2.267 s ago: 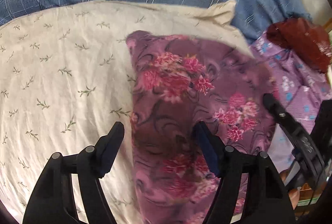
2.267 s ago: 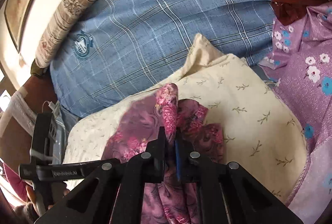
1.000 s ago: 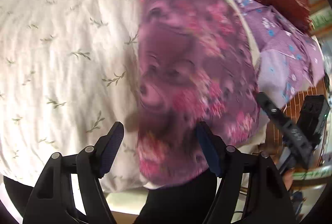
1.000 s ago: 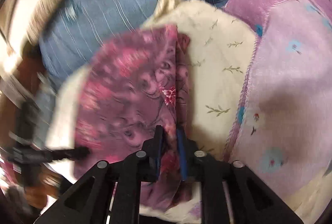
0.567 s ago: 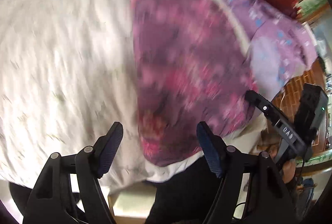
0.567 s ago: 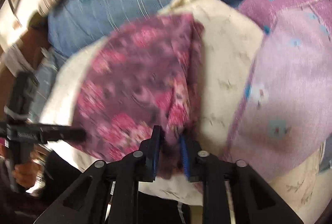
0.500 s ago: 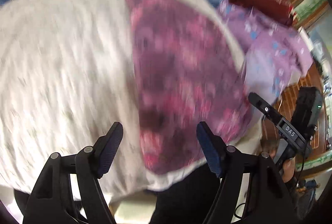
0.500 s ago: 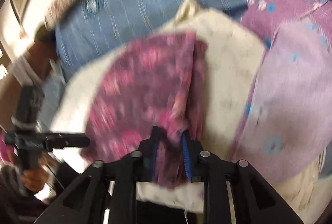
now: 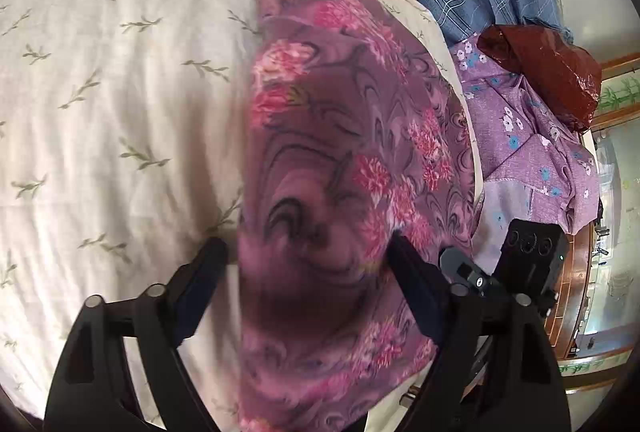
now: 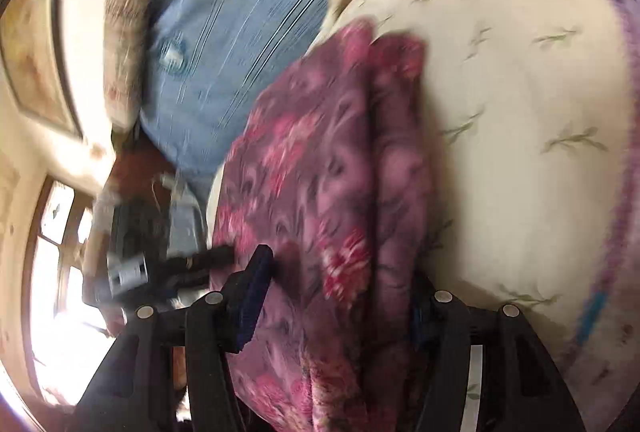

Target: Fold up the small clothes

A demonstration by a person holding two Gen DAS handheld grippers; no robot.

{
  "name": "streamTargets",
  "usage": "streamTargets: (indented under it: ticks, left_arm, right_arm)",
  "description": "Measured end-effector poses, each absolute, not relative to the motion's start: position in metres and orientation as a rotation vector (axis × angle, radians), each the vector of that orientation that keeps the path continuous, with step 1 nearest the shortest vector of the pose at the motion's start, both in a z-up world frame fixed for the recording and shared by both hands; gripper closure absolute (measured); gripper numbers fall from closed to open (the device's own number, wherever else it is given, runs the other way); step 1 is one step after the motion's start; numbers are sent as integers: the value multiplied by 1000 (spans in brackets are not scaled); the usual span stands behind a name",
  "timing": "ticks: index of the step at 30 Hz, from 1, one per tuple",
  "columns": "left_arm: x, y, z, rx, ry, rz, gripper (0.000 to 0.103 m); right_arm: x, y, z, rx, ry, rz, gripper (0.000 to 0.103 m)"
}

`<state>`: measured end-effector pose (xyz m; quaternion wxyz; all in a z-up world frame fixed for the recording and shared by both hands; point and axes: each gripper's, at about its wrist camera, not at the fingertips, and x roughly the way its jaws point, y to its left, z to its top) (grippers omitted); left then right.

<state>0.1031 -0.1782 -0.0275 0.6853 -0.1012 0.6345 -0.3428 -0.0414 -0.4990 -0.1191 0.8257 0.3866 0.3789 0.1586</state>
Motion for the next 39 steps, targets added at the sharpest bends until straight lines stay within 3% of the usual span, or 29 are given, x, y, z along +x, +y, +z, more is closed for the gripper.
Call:
streamTargets:
  ticks: [4, 5, 6, 8, 9, 10, 13, 21, 23, 25, 27, 29, 32, 34, 36, 38, 39]
  left_arm:
    - [101, -188, -27, -235, 1393, -788, 13]
    - [102, -189, -27, -249, 1394, -798, 13]
    - [102, -194, -27, -269, 1401, -819, 20]
    - [102, -198, -23, -282, 1400, -821, 44]
    - [102, -194, -22, -280, 1401, -827, 61]
    - [103, -188, -19, -287, 1395, -839, 70]
    - [106, -165, -10, -342, 1371, -845, 75]
    - [147, -50, 56, -377, 1136, -738, 74]
    - [163, -25, 60, -333, 1096, -665, 68]
    - [177, -10, 51, -275, 1086, -575, 49]
    - [189, 1, 28, -192, 1095, -457, 37]
    - [200, 8, -7, -130, 1175, -377, 36]
    - [198, 27, -32, -261, 1216, -419, 24]
    - [192, 34, -30, -291, 1198, -423, 23]
    - [183, 39, -25, -276, 1169, -429, 23]
    - [167, 44, -18, -221, 1112, -422, 22]
    - [160, 46, -15, -185, 1089, -408, 21]
  right_arm:
    - [-43, -502, -122, 837, 779, 344, 46]
    - [-43, -503, -123, 848, 772, 328, 51]
    - [-42, -502, -123, 844, 777, 304, 54]
    - [-42, -496, -121, 813, 784, 274, 66]
    - [-43, -491, -117, 797, 782, 261, 68]
    - [-45, -489, -114, 788, 779, 249, 71]
    - [-47, -476, -96, 782, 761, 264, 75]
    - [11, -380, -35, 667, 734, 412, 75]
    - [35, -353, -28, 671, 717, 451, 75]
    - [60, -327, -30, 643, 724, 448, 71]
    - [84, -305, -40, 559, 764, 377, 68]
    - [106, -288, -61, 446, 862, 239, 67]
    - [110, -282, -83, 377, 904, 148, 48]
    - [99, -288, -78, 374, 920, 107, 37]
    - [84, -292, -69, 347, 909, 88, 33]
    - [69, -296, -61, 298, 880, 40, 10]
    - [57, -300, -61, 266, 865, -5, 5]
